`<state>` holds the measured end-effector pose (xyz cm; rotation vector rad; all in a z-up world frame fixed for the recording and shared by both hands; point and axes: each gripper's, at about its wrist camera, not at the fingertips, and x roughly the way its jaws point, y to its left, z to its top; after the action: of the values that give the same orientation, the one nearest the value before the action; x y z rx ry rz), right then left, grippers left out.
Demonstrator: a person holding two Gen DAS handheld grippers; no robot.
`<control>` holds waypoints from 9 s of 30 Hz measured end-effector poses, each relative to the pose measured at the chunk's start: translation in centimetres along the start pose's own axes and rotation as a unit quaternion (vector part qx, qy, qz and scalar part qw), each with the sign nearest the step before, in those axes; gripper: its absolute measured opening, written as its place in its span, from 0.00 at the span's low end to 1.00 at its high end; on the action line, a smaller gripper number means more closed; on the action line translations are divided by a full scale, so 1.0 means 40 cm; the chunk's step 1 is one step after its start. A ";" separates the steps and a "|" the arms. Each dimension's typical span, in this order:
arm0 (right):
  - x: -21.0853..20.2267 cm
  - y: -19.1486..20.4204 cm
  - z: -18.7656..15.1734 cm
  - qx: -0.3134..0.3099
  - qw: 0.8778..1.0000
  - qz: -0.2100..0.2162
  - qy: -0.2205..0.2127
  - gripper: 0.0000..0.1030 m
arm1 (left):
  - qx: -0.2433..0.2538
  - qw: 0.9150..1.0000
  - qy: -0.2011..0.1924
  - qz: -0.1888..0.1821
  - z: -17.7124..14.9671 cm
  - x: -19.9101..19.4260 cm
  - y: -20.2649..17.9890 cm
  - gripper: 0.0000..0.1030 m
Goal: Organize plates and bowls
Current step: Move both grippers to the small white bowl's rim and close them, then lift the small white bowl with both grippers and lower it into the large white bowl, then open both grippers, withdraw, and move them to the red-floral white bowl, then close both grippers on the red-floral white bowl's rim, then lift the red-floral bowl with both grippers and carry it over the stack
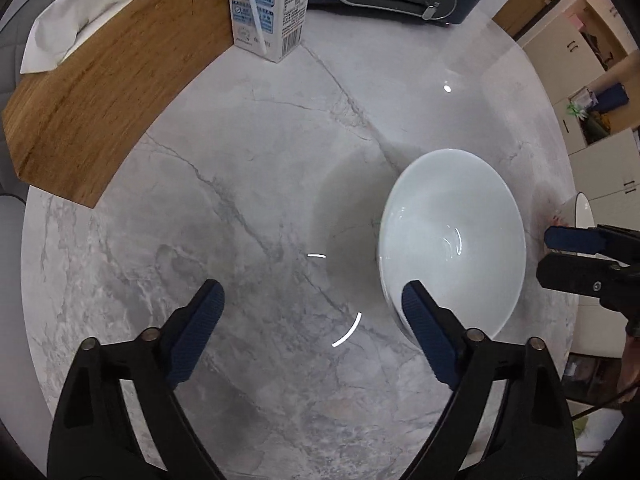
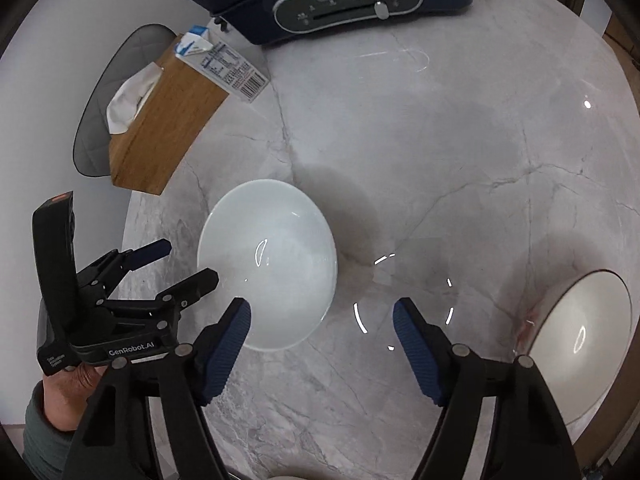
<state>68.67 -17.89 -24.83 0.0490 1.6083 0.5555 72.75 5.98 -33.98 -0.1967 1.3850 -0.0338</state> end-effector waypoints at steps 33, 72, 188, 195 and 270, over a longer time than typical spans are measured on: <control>0.065 -0.020 0.001 0.013 0.999 0.027 0.015 0.08 | 0.031 0.998 0.007 -0.053 0.003 -0.019 -0.100 0.03; -0.229 0.057 -0.641 0.023 1.000 0.012 -0.006 0.09 | 0.163 0.981 0.035 -0.095 -0.600 -0.330 -0.362 0.04; -0.126 -0.576 -0.250 0.201 0.978 0.005 -0.050 0.20 | 0.161 0.985 0.003 -0.067 0.018 0.160 -0.783 0.11; -0.133 -0.568 -0.258 0.201 0.978 0.014 -0.049 0.15 | 0.160 0.983 0.017 -0.089 0.017 0.176 -0.795 0.08; -0.100 0.004 -0.854 0.154 0.988 0.017 0.006 0.17 | 0.179 0.978 0.067 -0.089 -0.776 -0.198 -0.385 0.08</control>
<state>36.79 -30.11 -20.71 0.3049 1.6951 0.3285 42.34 -11.74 -29.17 -0.0160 1.4665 -0.4488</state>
